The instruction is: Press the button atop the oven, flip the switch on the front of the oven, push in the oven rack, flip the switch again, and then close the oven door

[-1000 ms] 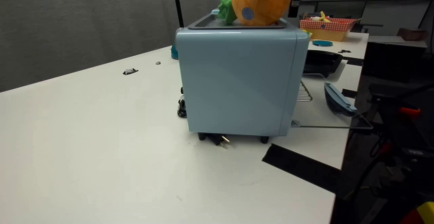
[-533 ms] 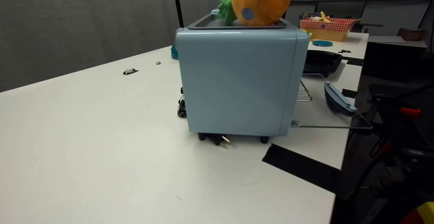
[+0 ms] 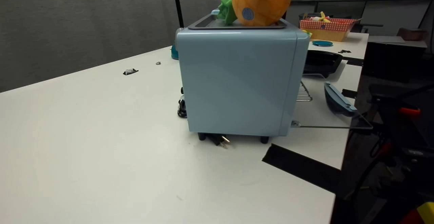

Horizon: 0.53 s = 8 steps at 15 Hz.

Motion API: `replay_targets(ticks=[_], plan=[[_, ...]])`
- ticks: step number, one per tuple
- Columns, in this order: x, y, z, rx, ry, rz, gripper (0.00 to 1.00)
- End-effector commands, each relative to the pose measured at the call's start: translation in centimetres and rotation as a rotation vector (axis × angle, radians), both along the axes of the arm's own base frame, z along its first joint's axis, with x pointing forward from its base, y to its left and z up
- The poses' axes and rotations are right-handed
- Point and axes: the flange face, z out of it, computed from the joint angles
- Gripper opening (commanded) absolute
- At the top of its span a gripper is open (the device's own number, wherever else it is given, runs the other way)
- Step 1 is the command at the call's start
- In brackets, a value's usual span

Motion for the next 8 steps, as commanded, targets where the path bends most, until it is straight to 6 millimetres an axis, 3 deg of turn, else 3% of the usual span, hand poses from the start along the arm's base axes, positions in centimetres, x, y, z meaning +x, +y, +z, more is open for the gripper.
replay_targets(ticks=[1,8], plan=[[0.13,-0.50,-0.58,-0.031,0.020,-0.010,0.00],[-0.15,-0.45,-1.06,-0.107,0.069,-0.035,0.00]])
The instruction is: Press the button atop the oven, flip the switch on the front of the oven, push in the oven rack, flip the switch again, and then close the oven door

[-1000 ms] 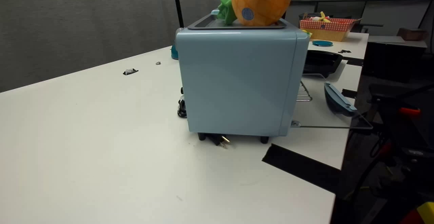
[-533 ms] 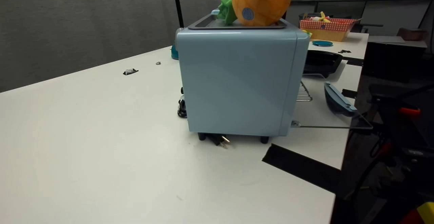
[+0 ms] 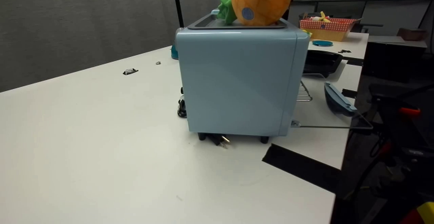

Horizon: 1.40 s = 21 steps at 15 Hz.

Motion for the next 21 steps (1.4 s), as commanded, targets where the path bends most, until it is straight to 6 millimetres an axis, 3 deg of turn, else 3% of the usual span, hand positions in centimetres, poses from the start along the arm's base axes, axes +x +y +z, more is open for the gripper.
replay_targets(ticks=[1,5,16,21], plan=[[0.0,-0.5,-0.9,-0.052,0.056,-0.022,0.00],[-0.1,-0.2,-1.5,-0.032,0.067,-0.029,0.00],[0.6,0.7,1.0,0.053,-0.016,-0.011,0.00],[0.9,0.5,0.7,0.053,-0.015,-0.012,0.00]])
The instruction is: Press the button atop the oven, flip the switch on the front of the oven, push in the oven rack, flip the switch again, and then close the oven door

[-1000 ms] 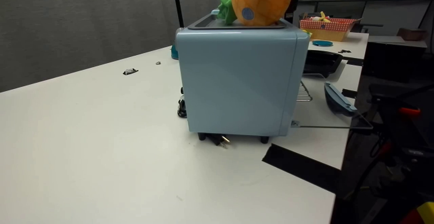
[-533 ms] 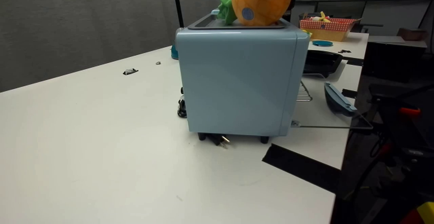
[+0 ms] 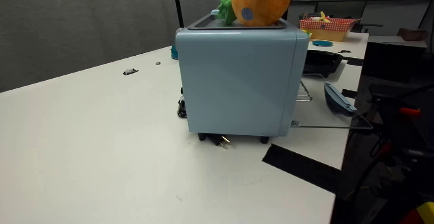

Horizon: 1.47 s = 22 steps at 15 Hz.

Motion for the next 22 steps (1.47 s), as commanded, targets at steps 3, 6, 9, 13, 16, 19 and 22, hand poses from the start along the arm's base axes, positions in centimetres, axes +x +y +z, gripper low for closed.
replay_targets(ticks=[3,6,9,13,16,19,22], plan=[[0.6,0.0,0.4,0.013,-0.035,0.013,0.00],[0.8,0.0,0.3,0.031,-0.060,-0.003,0.00],[1.4,-0.1,0.9,0.077,-0.105,-0.034,0.00],[1.7,-0.1,1.7,0.131,-0.154,-0.043,0.00],[1.3,-0.3,2.4,0.148,-0.139,-0.027,0.00],[1.1,-0.5,2.5,0.136,-0.105,-0.025,0.00],[0.8,-0.5,2.5,0.101,-0.043,-0.016,0.00]])
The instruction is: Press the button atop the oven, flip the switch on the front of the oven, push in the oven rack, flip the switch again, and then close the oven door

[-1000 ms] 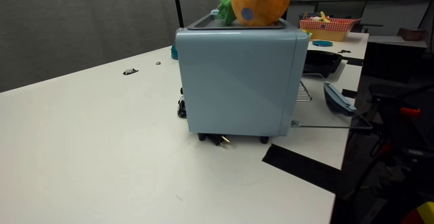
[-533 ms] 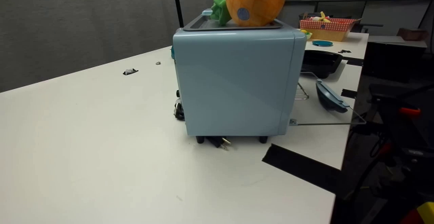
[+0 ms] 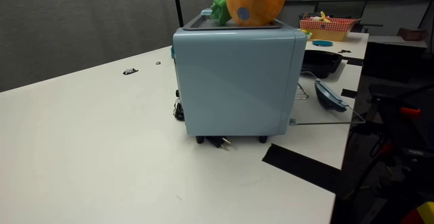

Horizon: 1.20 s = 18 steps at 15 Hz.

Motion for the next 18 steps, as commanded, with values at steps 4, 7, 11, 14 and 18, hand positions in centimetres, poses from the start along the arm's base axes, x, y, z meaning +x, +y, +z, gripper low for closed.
replay_targets(ticks=[4,7,11,14,18], plan=[[-0.4,0.1,1.4,-0.036,0.109,0.037,0.00],[-0.7,-0.1,1.2,-0.051,0.138,0.046,0.00],[-1.7,-0.3,0.6,-0.072,0.146,0.066,0.00],[-2.6,-0.4,0.2,-0.062,0.137,0.067,0.00],[-4.2,-0.4,-0.8,-0.046,0.146,0.078,0.00]])
